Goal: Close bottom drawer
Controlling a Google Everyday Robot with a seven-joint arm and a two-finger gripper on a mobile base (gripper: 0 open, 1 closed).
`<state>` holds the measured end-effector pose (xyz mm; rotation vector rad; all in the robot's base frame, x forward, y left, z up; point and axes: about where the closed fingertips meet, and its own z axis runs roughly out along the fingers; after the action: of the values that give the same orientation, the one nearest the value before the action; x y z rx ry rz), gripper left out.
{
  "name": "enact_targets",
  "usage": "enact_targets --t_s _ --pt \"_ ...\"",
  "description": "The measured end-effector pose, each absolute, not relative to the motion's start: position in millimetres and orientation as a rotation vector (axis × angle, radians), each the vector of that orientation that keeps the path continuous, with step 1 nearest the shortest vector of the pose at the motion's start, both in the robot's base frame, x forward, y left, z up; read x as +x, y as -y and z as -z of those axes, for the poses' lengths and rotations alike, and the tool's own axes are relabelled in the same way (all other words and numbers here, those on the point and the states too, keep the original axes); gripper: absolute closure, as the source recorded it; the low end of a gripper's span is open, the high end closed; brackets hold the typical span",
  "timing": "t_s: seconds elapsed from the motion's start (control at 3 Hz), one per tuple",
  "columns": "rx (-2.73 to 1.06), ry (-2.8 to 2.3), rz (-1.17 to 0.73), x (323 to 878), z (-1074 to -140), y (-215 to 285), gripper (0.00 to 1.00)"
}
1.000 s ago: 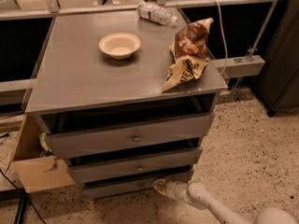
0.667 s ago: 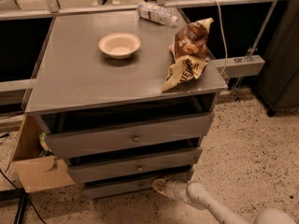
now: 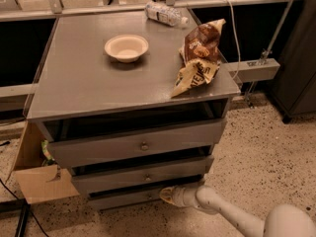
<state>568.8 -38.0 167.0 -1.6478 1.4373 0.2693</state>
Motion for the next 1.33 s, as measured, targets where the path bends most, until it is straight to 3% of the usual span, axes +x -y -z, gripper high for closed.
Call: enact_targets --t_s 1.33 --pt "-1.641 -1.855 -0.607 493 -193 90 1.00"
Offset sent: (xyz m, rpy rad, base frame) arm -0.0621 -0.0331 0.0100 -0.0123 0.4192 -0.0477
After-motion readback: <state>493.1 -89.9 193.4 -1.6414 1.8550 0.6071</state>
